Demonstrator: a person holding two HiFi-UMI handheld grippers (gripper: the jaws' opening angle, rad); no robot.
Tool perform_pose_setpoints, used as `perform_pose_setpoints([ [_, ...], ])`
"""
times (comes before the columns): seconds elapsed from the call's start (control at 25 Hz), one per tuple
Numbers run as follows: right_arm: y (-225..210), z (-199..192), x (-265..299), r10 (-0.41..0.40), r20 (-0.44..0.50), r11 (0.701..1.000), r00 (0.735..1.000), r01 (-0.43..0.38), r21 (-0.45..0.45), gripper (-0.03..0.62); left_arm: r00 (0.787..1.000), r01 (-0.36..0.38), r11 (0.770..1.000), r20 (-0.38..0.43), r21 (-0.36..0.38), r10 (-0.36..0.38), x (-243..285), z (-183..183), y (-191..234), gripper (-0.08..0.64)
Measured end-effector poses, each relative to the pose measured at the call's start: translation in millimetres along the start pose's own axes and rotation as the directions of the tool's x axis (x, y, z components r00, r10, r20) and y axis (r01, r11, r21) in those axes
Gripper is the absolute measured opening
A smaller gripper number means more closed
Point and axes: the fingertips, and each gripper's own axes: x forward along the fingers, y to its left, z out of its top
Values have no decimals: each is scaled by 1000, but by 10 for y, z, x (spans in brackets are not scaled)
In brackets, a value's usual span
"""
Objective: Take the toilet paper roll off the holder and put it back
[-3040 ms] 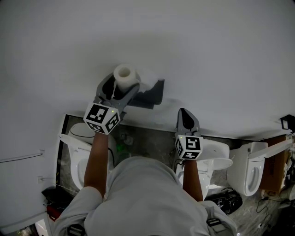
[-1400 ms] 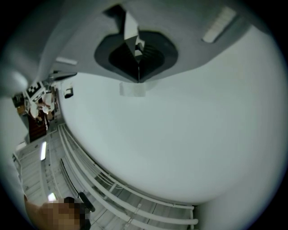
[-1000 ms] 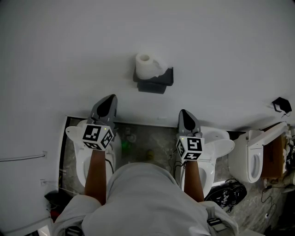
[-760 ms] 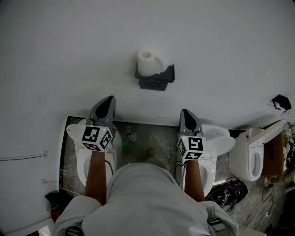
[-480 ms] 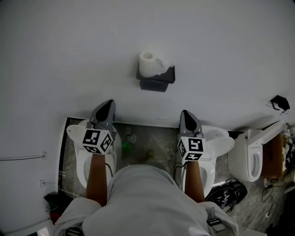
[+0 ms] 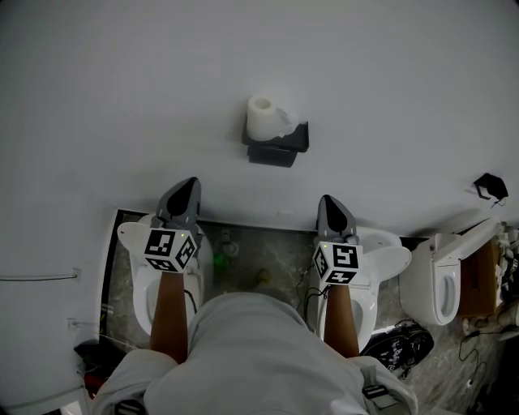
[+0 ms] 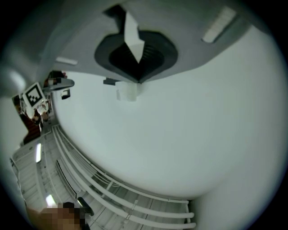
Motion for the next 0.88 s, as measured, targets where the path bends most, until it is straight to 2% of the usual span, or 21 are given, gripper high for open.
perform_pose_setpoints([
  [0.88, -19, 10, 21, 10, 8, 1000, 1000, -10, 2, 0, 1000, -20, 1000, 2, 5, 20, -38, -20, 48, -2],
])
